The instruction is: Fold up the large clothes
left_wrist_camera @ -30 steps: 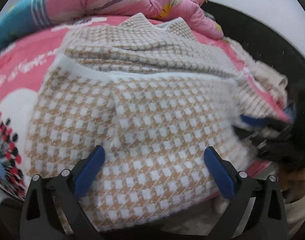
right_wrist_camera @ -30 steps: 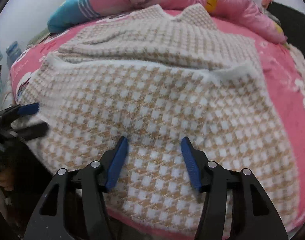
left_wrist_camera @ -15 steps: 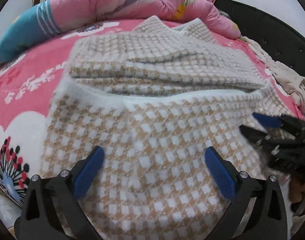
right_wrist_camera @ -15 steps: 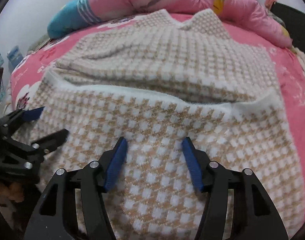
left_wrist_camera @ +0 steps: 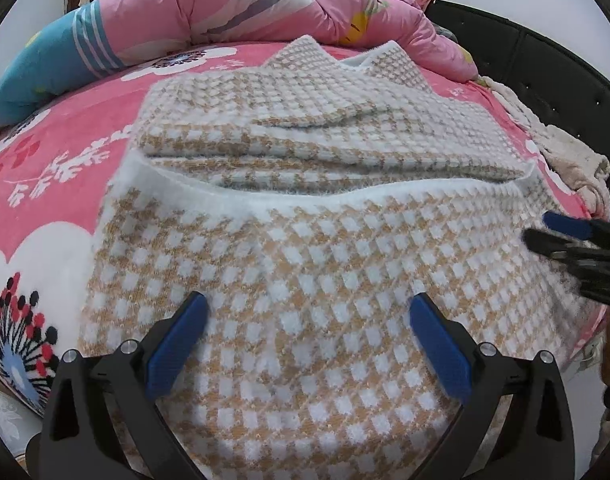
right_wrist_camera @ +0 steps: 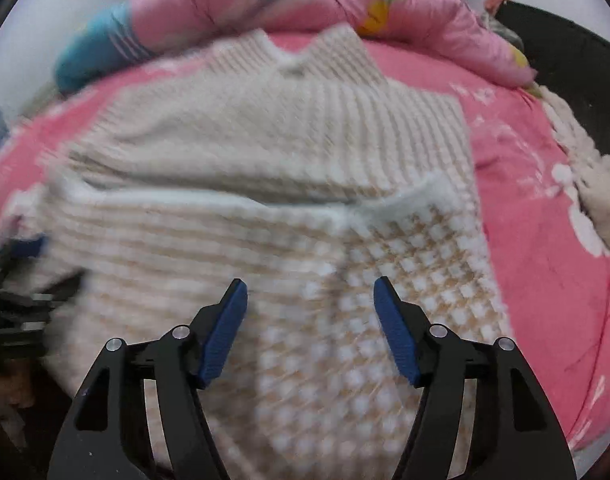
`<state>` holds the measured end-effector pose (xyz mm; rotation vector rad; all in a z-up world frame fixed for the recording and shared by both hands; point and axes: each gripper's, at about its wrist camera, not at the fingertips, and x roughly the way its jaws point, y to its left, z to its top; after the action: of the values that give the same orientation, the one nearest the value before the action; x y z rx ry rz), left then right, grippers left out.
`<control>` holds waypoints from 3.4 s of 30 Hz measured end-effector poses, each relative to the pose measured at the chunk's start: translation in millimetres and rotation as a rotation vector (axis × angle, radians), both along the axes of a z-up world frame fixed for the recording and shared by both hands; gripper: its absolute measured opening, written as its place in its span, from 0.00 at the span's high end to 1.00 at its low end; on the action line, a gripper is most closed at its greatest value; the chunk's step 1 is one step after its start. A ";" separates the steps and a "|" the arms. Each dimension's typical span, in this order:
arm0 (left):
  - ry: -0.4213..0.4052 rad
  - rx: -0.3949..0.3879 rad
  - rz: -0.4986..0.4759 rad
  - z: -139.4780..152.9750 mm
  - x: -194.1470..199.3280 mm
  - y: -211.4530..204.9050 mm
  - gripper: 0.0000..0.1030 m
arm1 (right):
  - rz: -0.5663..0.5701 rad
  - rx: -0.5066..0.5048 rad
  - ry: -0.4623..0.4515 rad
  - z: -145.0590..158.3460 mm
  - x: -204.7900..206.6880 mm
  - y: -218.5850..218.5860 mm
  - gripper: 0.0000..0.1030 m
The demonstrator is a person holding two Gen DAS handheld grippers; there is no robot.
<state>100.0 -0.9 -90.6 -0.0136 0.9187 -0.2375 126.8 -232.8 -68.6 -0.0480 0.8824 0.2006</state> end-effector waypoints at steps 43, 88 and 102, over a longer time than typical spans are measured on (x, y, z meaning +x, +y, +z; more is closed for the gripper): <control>0.001 -0.179 -0.056 48.0 348.6 -47.2 0.78 | -0.056 0.225 0.154 20.6 342.2 -37.0 0.90; -0.016 -0.400 -0.093 83.0 210.2 7.7 0.63 | 0.061 0.182 0.090 55.4 175.0 -54.7 0.61; 0.005 -0.207 -0.091 45.3 219.2 -1.9 0.66 | -0.016 0.185 0.218 4.0 236.4 -68.2 0.81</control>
<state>319.2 -2.8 -45.3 -0.1638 0.8977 -0.4170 363.2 -301.0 -64.6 0.1559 1.0774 0.2753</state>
